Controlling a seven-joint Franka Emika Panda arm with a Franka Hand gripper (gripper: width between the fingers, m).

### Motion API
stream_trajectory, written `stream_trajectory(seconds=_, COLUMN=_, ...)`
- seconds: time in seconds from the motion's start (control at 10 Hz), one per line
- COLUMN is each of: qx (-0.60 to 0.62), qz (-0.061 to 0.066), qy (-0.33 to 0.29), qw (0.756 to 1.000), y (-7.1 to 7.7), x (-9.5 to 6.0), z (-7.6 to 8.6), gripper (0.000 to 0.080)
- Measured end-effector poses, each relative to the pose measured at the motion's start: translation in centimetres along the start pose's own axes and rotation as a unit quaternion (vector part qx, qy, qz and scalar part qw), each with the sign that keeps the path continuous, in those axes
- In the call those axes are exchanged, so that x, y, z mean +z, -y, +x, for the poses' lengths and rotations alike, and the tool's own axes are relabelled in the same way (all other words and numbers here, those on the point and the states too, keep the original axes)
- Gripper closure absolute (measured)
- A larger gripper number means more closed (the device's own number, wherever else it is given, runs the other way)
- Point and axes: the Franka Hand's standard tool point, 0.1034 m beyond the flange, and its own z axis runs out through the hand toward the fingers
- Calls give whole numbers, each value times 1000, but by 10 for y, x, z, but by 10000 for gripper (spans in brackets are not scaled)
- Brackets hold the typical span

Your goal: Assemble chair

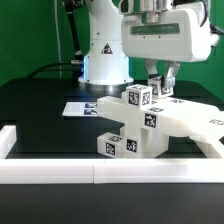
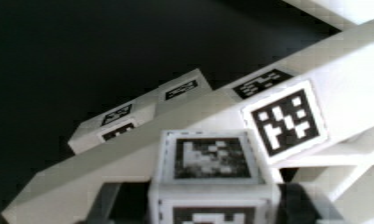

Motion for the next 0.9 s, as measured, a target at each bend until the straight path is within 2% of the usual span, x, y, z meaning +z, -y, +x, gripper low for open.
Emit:
stream_trajectory(seconds=0.2, qx=82, qz=2, qy=5, qw=997, y=1, x=0, z=-2, gripper=511)
stream_trajectory(seconds=0.4, qx=54, qz=2, qy=5, qw=999, y=1, x=0, z=-3, gripper=507)
stream_trajectory(seconds=0.5, qx=43, qz=0, qy=6, qw=999, y=1, x=0, z=-3, gripper=284)
stream_trajectory(seconds=0.6, qx=12, qz=-2, qy=7, qw=1000, y=1, x=0, z=-4, gripper=284)
stream_trajectory(seconds=0.7, qx=-50, qz=-1, qy=7, qw=999, y=2, x=0, z=-5, gripper=180)
stream_trajectory(seconds=0.9, qx=-152, qz=0, qy=7, qw=988, y=2, x=0, z=-6, gripper=151)
